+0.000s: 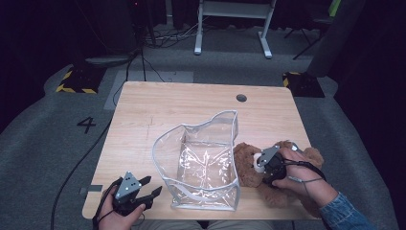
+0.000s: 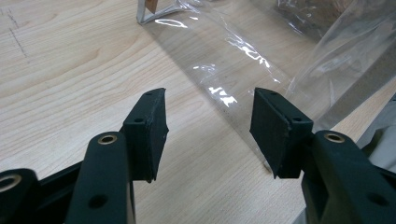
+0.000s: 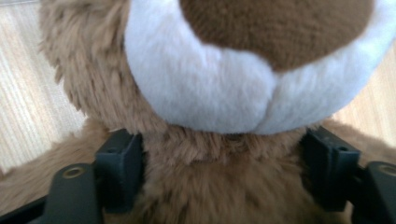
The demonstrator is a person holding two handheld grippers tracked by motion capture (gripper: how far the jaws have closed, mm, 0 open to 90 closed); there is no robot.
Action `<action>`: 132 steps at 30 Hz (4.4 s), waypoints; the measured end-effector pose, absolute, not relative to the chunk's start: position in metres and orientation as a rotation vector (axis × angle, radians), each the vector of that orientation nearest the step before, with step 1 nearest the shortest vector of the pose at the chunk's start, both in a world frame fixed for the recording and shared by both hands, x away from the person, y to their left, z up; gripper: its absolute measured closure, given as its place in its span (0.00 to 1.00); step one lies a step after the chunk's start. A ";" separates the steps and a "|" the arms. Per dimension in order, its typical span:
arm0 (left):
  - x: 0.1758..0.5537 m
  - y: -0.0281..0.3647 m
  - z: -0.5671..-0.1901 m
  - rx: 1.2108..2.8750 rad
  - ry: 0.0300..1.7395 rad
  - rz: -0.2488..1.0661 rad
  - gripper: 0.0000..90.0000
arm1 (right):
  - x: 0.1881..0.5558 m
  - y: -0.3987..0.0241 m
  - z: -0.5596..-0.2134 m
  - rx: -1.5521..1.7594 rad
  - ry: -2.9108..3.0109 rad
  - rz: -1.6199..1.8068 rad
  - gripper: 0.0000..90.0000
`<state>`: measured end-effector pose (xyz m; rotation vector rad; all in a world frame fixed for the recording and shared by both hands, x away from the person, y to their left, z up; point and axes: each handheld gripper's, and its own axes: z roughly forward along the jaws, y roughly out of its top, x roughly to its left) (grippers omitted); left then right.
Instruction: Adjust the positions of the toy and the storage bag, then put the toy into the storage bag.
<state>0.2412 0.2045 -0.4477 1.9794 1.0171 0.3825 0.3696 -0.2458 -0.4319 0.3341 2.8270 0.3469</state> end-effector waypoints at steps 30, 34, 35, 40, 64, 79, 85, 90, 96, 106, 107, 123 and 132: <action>0.254 0.212 -0.455 1.953 1.057 0.388 0.50 | 0.362 -0.290 -0.368 0.529 2.618 0.881 0.77; 0.259 0.215 -0.460 1.947 1.061 0.389 0.50 | 0.361 -0.306 -0.361 0.606 2.501 1.154 0.77; 0.261 0.216 -0.462 1.952 1.064 0.388 0.50 | 0.361 -0.310 -0.361 0.618 2.468 1.223 0.77; 0.267 0.221 -0.469 1.945 1.078 0.387 0.49 | 0.358 -0.328 -0.353 0.665 2.296 1.489 0.77; 0.322 0.166 -0.482 1.922 0.854 0.369 0.51 | 0.333 -0.338 -0.317 0.593 2.117 1.716 0.76; 0.337 0.119 -0.474 1.987 0.730 0.363 0.55 | 0.322 -0.352 -0.303 0.582 2.091 1.718 0.75; 0.342 0.112 -0.474 1.989 0.740 0.368 0.54 | 0.320 -0.352 -0.287 0.557 2.083 1.735 0.75; 0.336 0.122 -0.473 1.993 0.781 0.355 0.47 | 0.323 -0.345 -0.274 0.522 2.098 1.730 0.75; 0.321 0.149 -0.471 1.966 0.855 0.362 0.45 | 0.330 -0.330 -0.258 0.476 2.097 1.772 0.75; 0.302 0.177 -0.469 1.942 0.933 0.403 0.45 | 0.345 -0.289 -0.235 0.380 2.133 1.838 0.75; 0.300 0.180 -0.469 1.941 0.941 0.399 0.44 | 0.347 -0.285 -0.232 0.368 2.135 1.844 0.75; 0.292 0.191 -0.470 1.916 0.972 0.416 0.45 | 0.359 -0.205 -0.207 0.208 2.196 1.951 0.75; 0.297 0.187 -0.469 1.927 0.954 0.395 0.45 | 0.361 -0.170 -0.210 0.178 2.179 2.098 0.74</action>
